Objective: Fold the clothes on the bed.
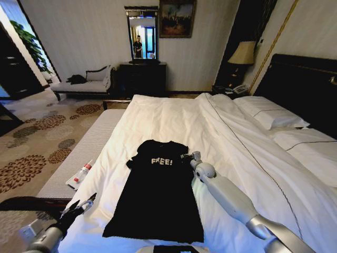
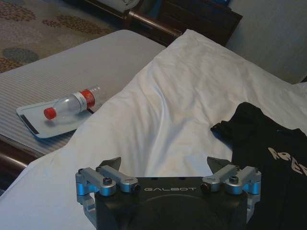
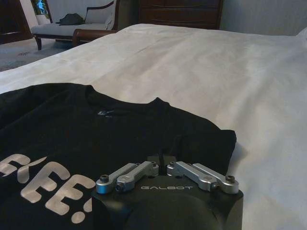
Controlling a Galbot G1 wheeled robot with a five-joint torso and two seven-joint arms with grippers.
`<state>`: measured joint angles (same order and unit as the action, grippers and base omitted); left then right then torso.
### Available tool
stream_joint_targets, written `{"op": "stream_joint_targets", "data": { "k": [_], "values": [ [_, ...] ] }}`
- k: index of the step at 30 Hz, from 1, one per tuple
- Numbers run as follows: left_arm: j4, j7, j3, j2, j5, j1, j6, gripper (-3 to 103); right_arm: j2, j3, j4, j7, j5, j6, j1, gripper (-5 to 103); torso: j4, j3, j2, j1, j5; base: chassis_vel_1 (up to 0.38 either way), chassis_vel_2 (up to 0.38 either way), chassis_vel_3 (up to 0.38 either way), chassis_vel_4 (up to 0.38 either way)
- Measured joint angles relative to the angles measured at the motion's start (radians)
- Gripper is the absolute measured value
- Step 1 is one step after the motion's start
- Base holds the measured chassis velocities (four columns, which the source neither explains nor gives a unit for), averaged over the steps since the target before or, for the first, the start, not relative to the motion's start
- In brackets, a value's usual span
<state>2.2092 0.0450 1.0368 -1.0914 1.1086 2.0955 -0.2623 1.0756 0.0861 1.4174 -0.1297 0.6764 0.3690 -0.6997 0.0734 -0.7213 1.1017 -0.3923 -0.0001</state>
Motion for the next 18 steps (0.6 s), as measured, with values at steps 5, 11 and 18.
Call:
{"op": "stream_joint_targets", "data": {
  "k": [5,11,18],
  "values": [
    [0.0,-0.001,0.001,-0.003,0.0,0.003,0.001,100,0.008,0.006,0.01,-0.013,0.002,-0.006,-0.012,14,0.0,0.0,0.0,0.0,0.0001,0.0,0.0,0.0,0.0],
    [0.0,-0.001,-0.005,-0.007,-0.003,0.001,0.001,100,-0.002,0.017,0.077,-0.013,-0.022,-0.049,-0.065,36,0.0,0.0,0.0,0.0,0.0001,0.0,0.0,0.0,0.0],
    [0.005,0.001,-0.028,-0.011,-0.015,-0.011,0.0,100,-0.005,-0.035,0.161,-0.016,-0.075,-0.157,-0.146,63,0.0,0.0,0.0,0.0,0.0,0.0,0.0,0.0,0.0]
  ]
}}
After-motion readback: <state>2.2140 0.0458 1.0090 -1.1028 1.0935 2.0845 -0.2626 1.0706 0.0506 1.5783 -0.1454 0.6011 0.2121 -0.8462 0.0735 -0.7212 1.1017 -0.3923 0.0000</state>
